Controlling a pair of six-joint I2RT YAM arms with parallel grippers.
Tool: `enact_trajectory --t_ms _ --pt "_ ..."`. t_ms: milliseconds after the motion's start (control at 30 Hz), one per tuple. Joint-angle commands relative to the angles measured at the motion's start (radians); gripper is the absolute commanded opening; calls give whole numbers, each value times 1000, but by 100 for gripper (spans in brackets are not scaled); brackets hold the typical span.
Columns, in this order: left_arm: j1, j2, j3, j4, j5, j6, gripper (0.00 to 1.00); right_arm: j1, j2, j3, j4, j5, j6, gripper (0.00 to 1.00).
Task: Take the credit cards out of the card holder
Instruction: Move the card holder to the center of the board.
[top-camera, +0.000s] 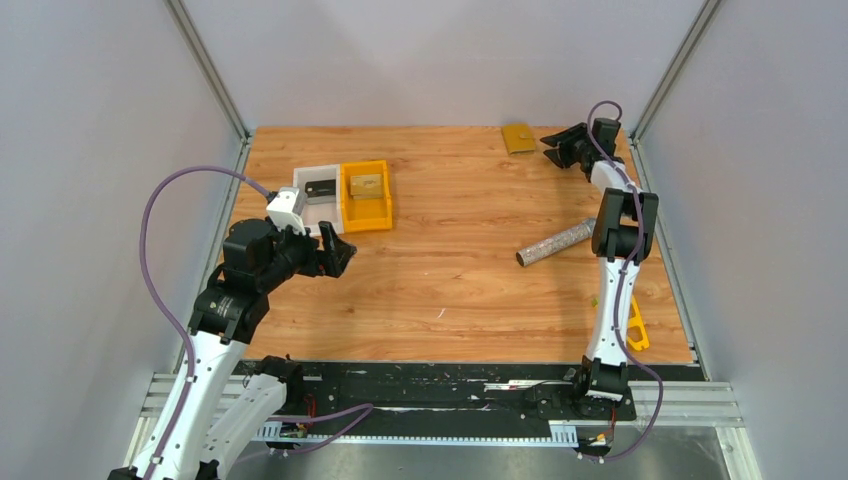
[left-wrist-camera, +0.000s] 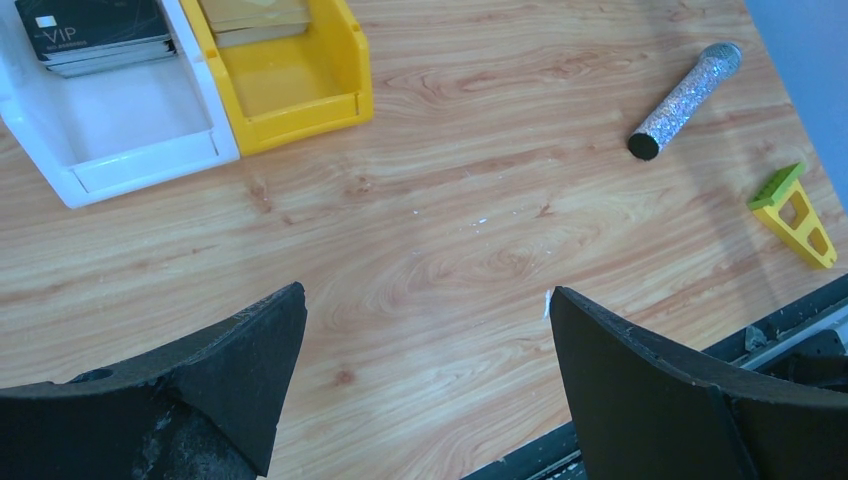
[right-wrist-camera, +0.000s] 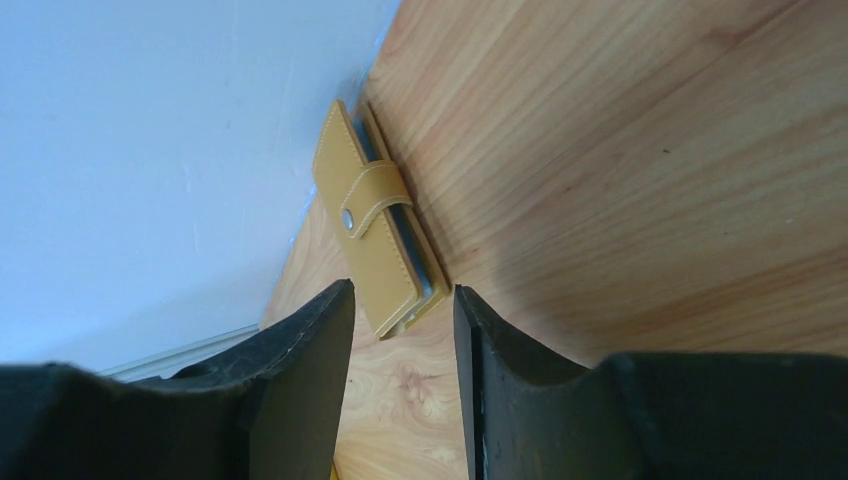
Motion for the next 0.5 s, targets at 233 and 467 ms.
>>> enact_trajectory --t_ms 233,467 --pt "4 0 4 20 -11 21 100 6 84 96 39 -37 120 40" --pt "4 -1 4 20 -7 20 100 17 117 129 39 -44 144 39"
